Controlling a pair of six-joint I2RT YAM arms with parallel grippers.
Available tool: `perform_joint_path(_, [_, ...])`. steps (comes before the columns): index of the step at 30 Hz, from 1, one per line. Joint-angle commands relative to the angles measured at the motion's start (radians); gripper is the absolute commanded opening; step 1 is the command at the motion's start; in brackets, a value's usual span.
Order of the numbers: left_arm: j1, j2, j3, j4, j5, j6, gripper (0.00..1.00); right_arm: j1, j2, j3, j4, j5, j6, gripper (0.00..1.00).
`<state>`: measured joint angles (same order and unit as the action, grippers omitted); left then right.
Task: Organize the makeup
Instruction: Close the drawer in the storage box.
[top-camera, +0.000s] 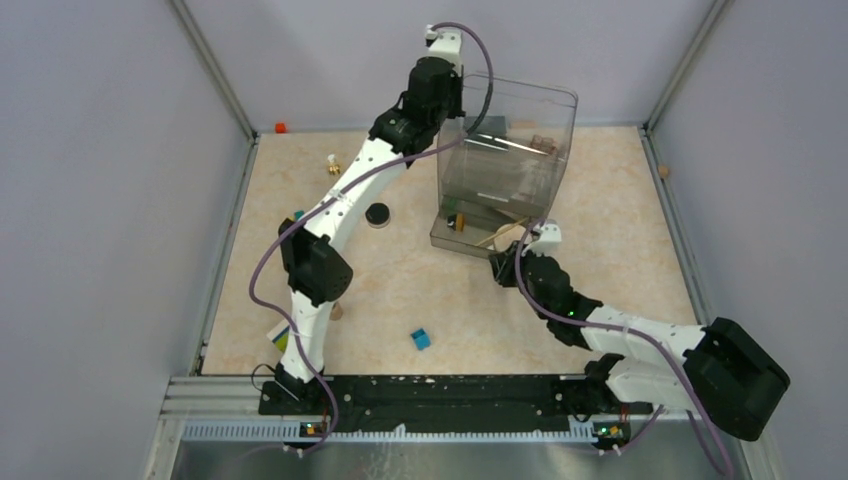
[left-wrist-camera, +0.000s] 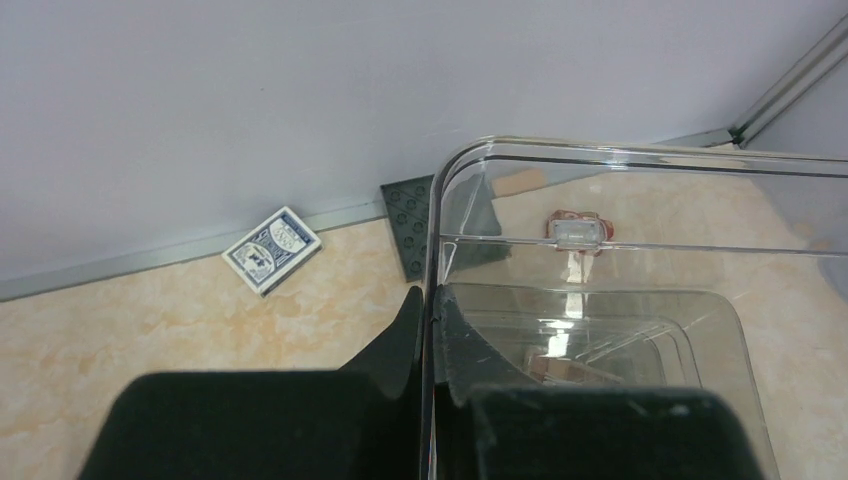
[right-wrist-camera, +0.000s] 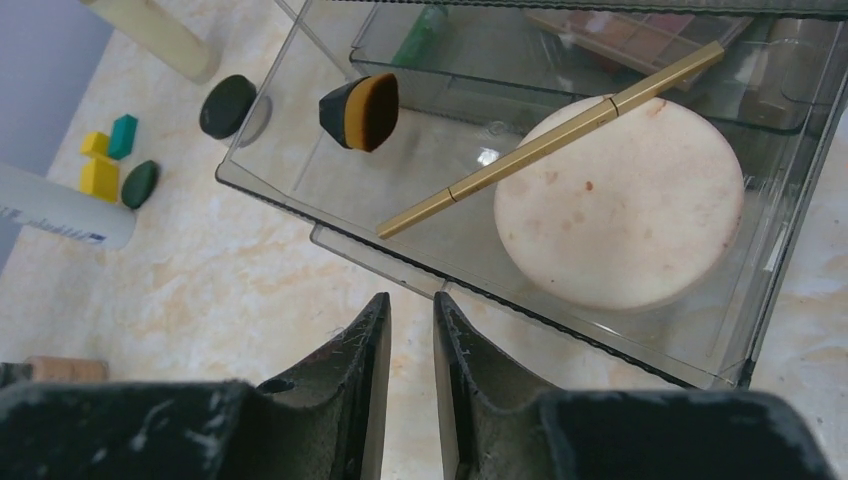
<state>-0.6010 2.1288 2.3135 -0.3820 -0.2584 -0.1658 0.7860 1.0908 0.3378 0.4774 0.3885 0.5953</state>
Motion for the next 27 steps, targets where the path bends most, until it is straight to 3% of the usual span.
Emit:
perform_joint_path(1, [-0.054, -0.057, 0.018, -0.135, -0.183, -0.043, 0.00, 0.021, 0.043, 0.005, 0.077, 0.062, -0.032, 0.22])
perform_joint_path(9, [-0.096, -0.138, -0.052, -0.199, -0.355, -0.091, 0.00, 0.084, -0.034, 0.025, -0.069, 0.144, -0.013, 0.21])
perform_joint_path(17, [-0.124, -0.189, -0.122, -0.196, -0.412, -0.110, 0.00, 0.090, -0.249, 0.011, -0.269, 0.142, -0.015, 0.20])
perform_joint_path(22, [-0.131, -0.190, -0.127, -0.198, -0.413, -0.107, 0.00, 0.090, -0.331, 0.005, -0.353, 0.050, -0.051, 0.20])
perform_joint_path(27, [-0.136, -0.194, -0.127, -0.202, -0.416, -0.106, 0.00, 0.090, -0.297, 0.019, -0.421, -0.059, 0.001, 0.20])
